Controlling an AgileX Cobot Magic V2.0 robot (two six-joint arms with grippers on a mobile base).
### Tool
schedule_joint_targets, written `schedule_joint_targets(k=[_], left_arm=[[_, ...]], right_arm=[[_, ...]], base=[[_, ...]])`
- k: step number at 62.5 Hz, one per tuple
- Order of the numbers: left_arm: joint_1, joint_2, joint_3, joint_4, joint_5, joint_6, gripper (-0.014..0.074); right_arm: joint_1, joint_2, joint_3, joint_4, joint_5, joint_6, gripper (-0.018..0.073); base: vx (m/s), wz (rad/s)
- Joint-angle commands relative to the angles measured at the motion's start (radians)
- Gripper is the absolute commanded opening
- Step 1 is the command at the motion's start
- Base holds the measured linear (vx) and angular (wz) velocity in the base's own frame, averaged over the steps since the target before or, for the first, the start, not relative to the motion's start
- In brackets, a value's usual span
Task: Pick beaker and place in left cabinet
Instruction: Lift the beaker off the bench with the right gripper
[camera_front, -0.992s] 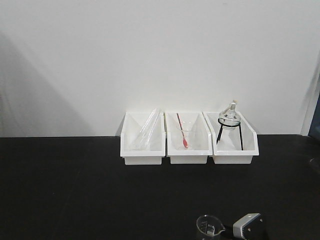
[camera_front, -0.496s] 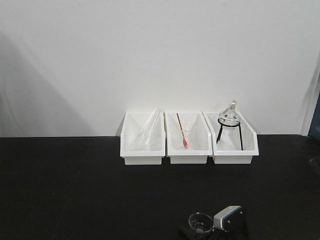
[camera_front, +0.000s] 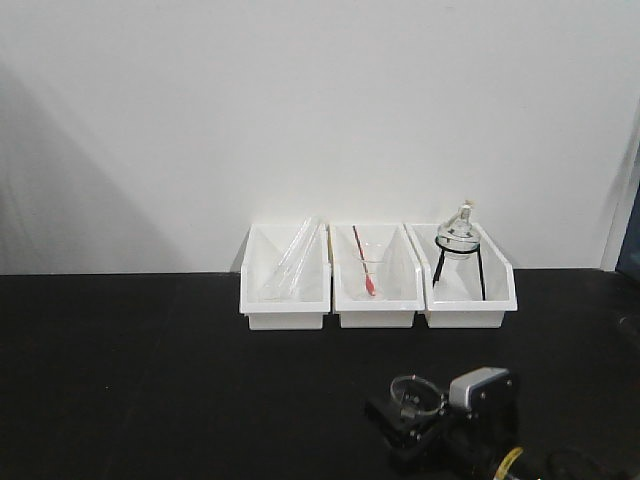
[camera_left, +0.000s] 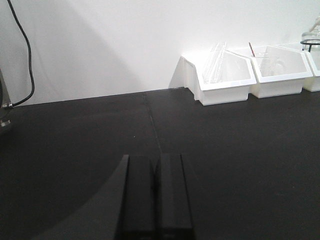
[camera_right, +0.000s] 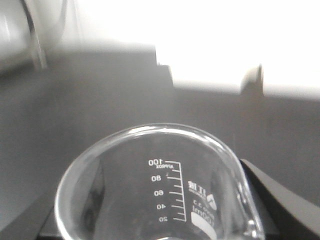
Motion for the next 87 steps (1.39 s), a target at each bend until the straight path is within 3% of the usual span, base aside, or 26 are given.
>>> schedule_joint_targets(k=[1, 17, 37, 49, 87], left_arm=[[-0.006, -0.021, 0.015, -0.003, -0.091, -0.005, -0.0008], [-0.006, -0.021, 0.015, -0.003, -0.091, -0.005, -0.0008], [-0.006, -0.021, 0.015, -0.003, -0.091, -0.005, -0.0008], [-0.006, -0.021, 0.015, -0.003, -0.091, -0.005, -0.0008], [-0.006, -0.021, 0.015, -0.003, -0.091, -0.005, -0.0008]], right_arm=[[-0.004, -0.2, -0.016, 0.027, 0.063, 0.109, -0.0006], [-0.003, -0.675, -0.016, 0.025, 0.771, 0.151, -0.0006], [-0.003, -1.123, -0.007, 0.028, 1.344, 0.15, -0.0006], [-0.003, -1.271, -0.007, 0.028, 1.448, 0.149, -0.0006], [-0.003, -1.385, -0.007, 0.028, 1.465, 0.149, -0.0006]], base=[[0.0, 0.0], [0.0, 0.0], [0.0, 0.0], [0.0, 0.0], [0.0, 0.0]])
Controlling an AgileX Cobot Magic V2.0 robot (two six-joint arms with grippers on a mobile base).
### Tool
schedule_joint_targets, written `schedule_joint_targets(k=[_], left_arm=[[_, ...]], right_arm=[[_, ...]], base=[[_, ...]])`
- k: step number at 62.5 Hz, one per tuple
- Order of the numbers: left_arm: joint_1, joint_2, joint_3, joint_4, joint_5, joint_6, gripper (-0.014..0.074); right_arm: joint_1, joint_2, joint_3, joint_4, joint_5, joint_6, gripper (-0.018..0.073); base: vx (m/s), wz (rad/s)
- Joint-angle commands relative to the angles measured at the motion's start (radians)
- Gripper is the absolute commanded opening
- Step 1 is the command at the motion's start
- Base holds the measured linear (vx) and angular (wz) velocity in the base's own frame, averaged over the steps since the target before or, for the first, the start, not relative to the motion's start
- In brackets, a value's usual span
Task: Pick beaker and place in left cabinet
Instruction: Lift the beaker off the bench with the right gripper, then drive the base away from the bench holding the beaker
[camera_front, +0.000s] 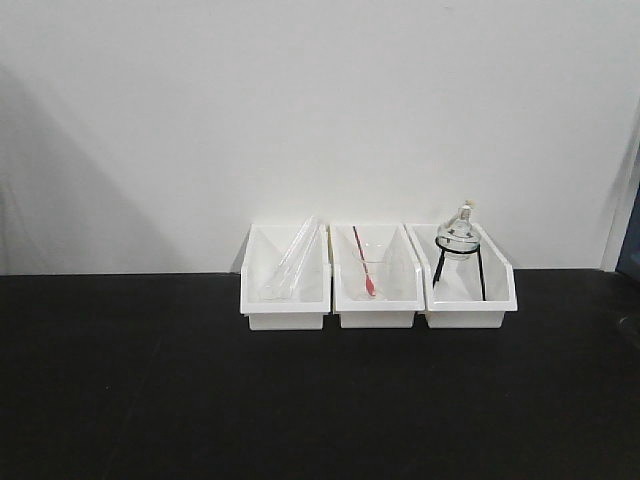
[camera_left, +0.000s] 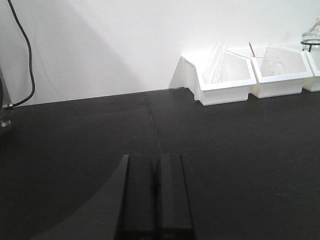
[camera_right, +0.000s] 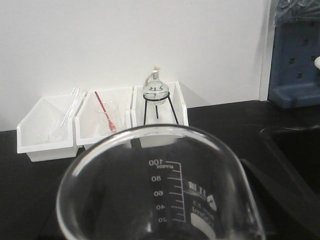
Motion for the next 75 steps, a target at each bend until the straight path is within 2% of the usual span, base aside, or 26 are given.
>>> schedule_joint_targets(k=[1, 42, 75], left_arm=[[-0.006, -0.021, 0.015, -0.003, -0.091, -0.005, -0.0008], [-0.006, -0.02, 0.015, -0.003, -0.091, -0.005, -0.0008], [-0.006, -0.02, 0.015, -0.003, -0.091, -0.005, -0.0008]], right_arm=[[-0.003, 0.001, -0.028, -0.022, -0.073, -0.002, -0.0006], [-0.003, 0.001, -0.028, -0.022, -0.073, -0.002, -0.0006], [-0.003, 0.001, -0.028, -0.022, -0.073, -0.002, -0.0006]], base=[[0.0, 0.0], [-0.02, 0.06], [-0.13, 0.38]])
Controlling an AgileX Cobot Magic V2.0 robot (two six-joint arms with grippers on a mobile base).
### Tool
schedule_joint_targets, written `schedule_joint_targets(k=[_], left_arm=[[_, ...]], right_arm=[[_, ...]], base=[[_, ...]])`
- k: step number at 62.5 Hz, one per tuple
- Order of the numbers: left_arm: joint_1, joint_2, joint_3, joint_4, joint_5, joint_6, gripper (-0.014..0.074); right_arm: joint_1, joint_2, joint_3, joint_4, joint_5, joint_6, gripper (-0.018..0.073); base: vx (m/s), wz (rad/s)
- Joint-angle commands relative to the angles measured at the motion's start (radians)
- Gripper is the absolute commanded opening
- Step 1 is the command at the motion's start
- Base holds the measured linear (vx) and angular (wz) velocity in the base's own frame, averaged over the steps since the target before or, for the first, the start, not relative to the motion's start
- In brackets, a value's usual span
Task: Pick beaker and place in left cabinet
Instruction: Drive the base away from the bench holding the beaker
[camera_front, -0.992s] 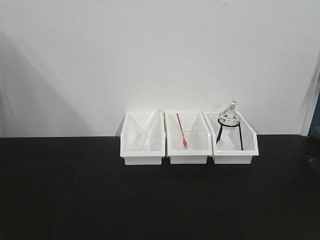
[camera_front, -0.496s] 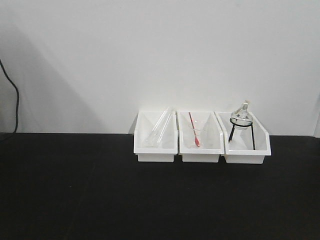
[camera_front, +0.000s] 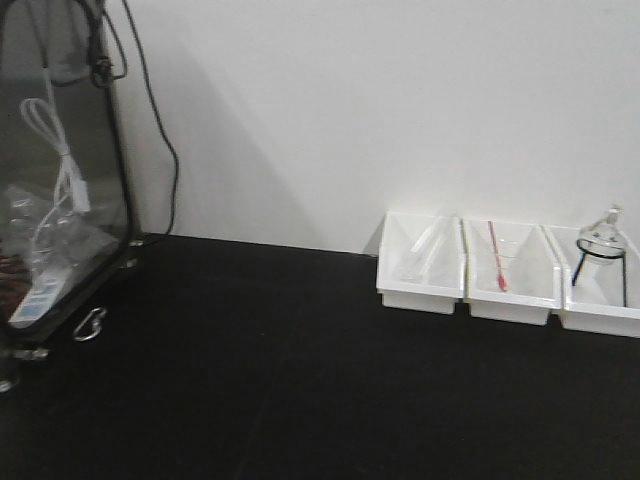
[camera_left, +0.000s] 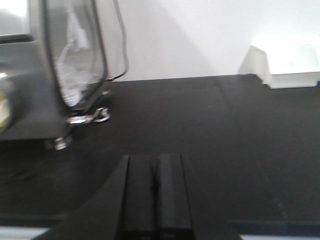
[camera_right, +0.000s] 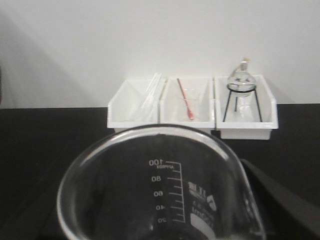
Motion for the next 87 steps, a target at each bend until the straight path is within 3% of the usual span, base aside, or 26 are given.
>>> schedule_joint_targets(k=[1, 87], left_arm=[[-0.006, -0.02, 0.015, -0.003, -0.091, -0.005, -0.0008], [-0.006, -0.02, 0.015, -0.003, -0.091, -0.005, -0.0008]], right_arm=[[-0.003, 0.001, -0.028, -0.022, -0.075, -0.002, -0.0006], [-0.003, 0.001, -0.028, -0.022, -0.075, -0.002, -0.0006]], base=[[-0.15, 0.56], [-0.16, 0.64]])
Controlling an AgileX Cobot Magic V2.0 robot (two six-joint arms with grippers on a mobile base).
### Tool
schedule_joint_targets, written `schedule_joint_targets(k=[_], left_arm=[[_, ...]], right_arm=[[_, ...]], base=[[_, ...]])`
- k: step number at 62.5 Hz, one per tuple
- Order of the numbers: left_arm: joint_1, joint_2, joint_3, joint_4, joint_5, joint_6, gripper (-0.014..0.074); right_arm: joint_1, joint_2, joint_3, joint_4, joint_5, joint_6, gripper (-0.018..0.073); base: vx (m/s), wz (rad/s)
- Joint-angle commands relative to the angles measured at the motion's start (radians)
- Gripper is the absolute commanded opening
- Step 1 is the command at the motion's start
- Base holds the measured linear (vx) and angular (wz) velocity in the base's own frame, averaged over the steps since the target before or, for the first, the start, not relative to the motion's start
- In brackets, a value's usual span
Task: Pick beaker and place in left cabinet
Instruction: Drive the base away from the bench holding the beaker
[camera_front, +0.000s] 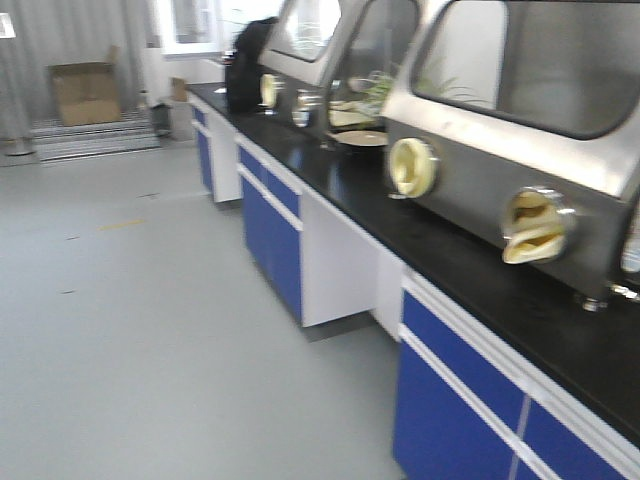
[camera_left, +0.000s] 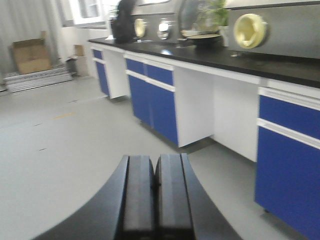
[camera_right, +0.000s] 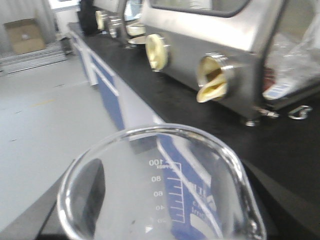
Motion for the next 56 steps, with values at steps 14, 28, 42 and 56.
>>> schedule_joint_targets(k=[14, 28, 42, 56], left_arm=[[-0.006, -0.02, 0.015, -0.003, -0.091, -0.005, -0.0008], [-0.006, -0.02, 0.015, -0.003, -0.091, -0.005, -0.0008], [-0.006, -0.02, 0.015, -0.003, -0.091, -0.005, -0.0008], [-0.006, -0.02, 0.015, -0.003, -0.091, -0.005, -0.0008]], right_arm=[[-0.003, 0.001, -0.028, -0.022, -0.075, -0.002, -0.0006], [-0.003, 0.001, -0.028, -0.022, -0.075, -0.002, -0.0006], [-0.003, 0.001, -0.028, -0.022, -0.075, -0.002, -0.0006], [-0.003, 0.001, -0.028, -0.022, -0.075, -0.002, -0.0006]], base=[[-0.04, 0.56], [0.07, 0.5], [0.18, 0.5], [0.26, 0.38]])
